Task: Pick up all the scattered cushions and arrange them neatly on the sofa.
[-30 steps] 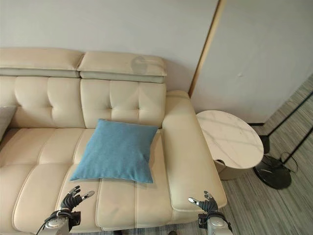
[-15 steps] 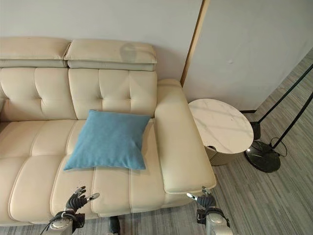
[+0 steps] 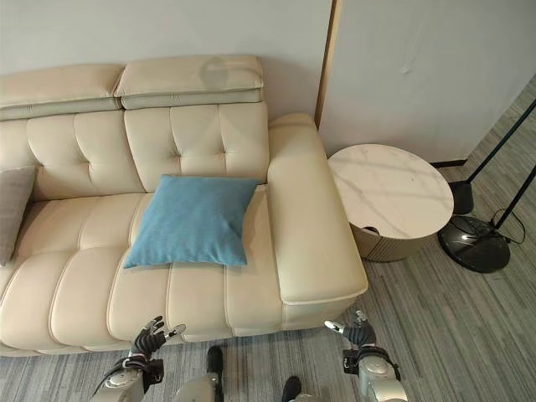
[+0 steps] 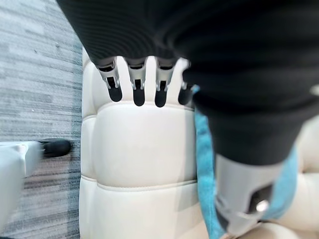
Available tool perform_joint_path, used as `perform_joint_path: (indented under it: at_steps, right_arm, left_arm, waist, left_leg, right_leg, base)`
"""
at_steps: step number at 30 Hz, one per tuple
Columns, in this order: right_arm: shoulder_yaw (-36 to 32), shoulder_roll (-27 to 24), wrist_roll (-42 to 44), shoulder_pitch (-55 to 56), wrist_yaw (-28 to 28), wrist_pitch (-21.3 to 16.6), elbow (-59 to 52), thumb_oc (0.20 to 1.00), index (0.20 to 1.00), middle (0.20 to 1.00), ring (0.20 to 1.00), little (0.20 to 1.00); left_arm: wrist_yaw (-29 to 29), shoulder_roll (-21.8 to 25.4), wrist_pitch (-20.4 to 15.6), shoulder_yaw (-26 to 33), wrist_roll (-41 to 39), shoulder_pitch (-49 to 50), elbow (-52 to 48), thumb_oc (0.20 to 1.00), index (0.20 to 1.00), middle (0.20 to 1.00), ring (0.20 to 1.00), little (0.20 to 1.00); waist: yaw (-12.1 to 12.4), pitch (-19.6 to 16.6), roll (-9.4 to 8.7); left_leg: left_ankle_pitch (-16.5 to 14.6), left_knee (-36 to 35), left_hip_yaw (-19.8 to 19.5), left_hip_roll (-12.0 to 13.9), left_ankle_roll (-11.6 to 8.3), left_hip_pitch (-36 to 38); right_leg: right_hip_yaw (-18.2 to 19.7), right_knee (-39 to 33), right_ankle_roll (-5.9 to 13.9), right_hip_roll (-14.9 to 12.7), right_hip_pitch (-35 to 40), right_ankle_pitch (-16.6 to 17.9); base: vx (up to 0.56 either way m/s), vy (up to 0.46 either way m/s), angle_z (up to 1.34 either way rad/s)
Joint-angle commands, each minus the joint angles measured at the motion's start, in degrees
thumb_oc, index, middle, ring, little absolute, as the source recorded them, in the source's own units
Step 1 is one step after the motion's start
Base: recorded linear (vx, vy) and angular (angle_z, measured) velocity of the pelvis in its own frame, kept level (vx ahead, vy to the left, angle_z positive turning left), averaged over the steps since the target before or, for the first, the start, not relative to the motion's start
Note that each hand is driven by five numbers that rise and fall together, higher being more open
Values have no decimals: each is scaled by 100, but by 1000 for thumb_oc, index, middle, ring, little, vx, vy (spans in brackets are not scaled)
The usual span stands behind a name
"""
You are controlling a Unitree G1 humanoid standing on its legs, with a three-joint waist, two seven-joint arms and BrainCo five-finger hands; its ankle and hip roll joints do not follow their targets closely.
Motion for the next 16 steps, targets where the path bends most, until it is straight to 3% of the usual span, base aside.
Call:
perform_joint_path:
  at_steps: [1, 7, 9, 16]
  right_arm:
    - [-24, 82, 198, -270, 29, -221, -392, 1000, 1000, 1000, 1000, 1000]
    - [-83, 110, 182, -213, 12, -224, -403, 1000, 1000, 1000, 1000, 1000]
    - [-64, 180, 149, -133, 38, -181, -380, 1000, 1000, 1000, 1000, 1000]
    - [-40, 224, 97, -128, 51, -136, -285, 1000, 1000, 1000, 1000, 1000]
  left_arm:
    - [45, 192, -198, 81, -130, -189, -378, 1000, 1000, 1000, 1000, 1000]
    - [25, 152, -146, -46, 205, -135, -453, 1000, 1000, 1000, 1000, 1000]
    - [-20, 188, -87, -33, 458, -16, -453, 1000, 1000, 1000, 1000, 1000]
    - [-66, 212, -52, -16, 561, 42, -308, 1000, 1000, 1000, 1000, 1000]
  waist:
    - [-156, -51, -252]
    - [-292, -326, -76]
    - [-278, -434, -56]
    - [-249, -450, -93]
  left_leg:
    - [-1280, 221, 152, -41, 206, 501]
    - [-1098, -878, 318, -131, 118, 1055]
    - [-1045, -1252, 375, -206, 111, 1304]
    - [-1080, -1293, 407, -258, 150, 1362]
  right_leg:
    - [197, -535, 697, -13, 345, -480]
    - [66, -547, 768, 42, 344, -411]
    - [54, -671, 876, -12, 451, -298]
    - [96, -728, 974, -97, 520, -203]
  base:
    - [17, 47, 22]
    - [49, 111, 24]
    - [61, 154, 36]
    - [1, 69, 2]
